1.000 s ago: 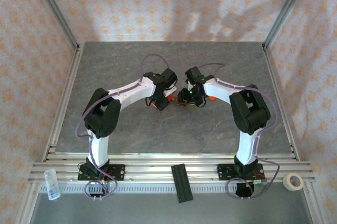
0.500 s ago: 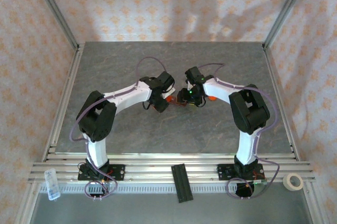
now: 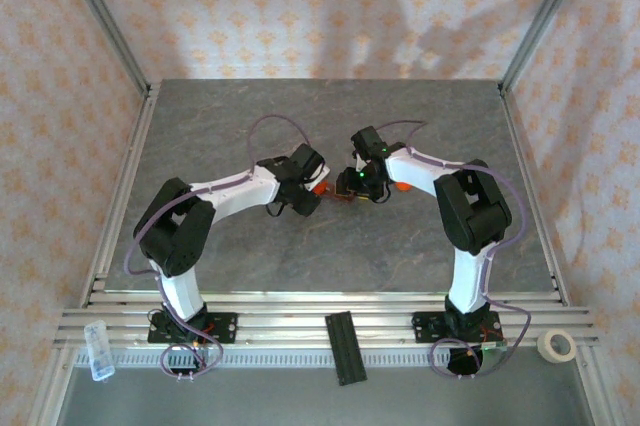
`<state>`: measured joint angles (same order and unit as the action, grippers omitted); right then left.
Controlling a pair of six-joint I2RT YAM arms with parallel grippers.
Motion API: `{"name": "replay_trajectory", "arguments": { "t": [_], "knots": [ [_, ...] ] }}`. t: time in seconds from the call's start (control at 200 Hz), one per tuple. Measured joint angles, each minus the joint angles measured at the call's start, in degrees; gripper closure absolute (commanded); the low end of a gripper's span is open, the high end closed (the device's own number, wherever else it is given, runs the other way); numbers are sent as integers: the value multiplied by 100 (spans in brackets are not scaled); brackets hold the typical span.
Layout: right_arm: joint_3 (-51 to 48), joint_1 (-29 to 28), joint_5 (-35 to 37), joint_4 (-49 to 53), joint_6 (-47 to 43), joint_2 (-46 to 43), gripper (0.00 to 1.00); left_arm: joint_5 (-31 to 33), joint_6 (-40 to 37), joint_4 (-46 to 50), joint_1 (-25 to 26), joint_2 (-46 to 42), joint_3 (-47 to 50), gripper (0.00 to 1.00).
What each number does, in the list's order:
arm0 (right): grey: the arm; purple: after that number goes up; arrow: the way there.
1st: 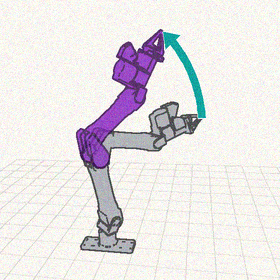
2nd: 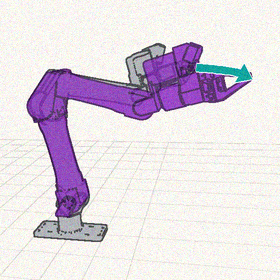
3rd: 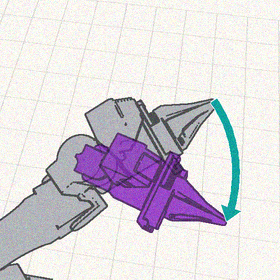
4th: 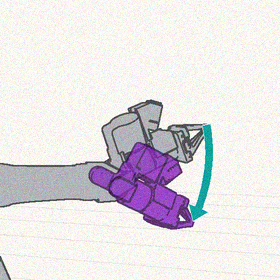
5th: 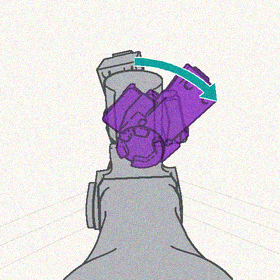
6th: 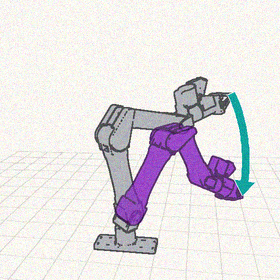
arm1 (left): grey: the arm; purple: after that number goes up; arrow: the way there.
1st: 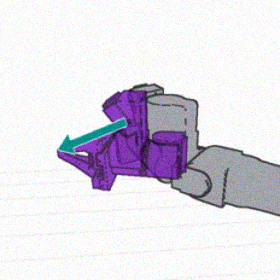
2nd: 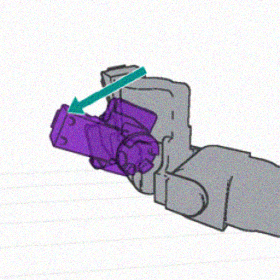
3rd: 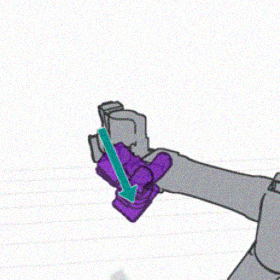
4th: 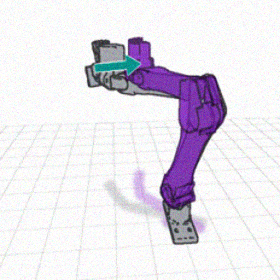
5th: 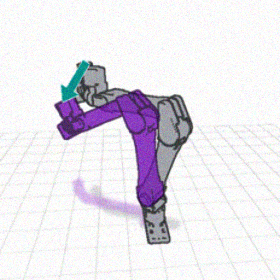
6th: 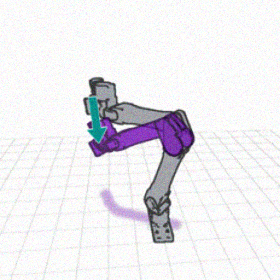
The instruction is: Sort the pills into containers
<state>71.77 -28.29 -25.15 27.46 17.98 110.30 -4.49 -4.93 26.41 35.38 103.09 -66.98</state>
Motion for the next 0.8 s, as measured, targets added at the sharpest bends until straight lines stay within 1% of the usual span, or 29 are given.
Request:
{"name": "replay_trajectory", "arguments": {
  "t": [0.175, 0.405, 0.796],
  "knots": [
    [20, 0, 0, 20, 0, 13, 42, -85, 125, -601, -17, -122, 367, 100],
    [35, 0, 0, 33, 24, 24, 42, -149, 302, -1622, -17, -474, 1165, 100],
    [81, 0, 2, 48, 74, 50, 42, -264, 603, -3807, -17, -787, 2518, 100]
  ]
}}
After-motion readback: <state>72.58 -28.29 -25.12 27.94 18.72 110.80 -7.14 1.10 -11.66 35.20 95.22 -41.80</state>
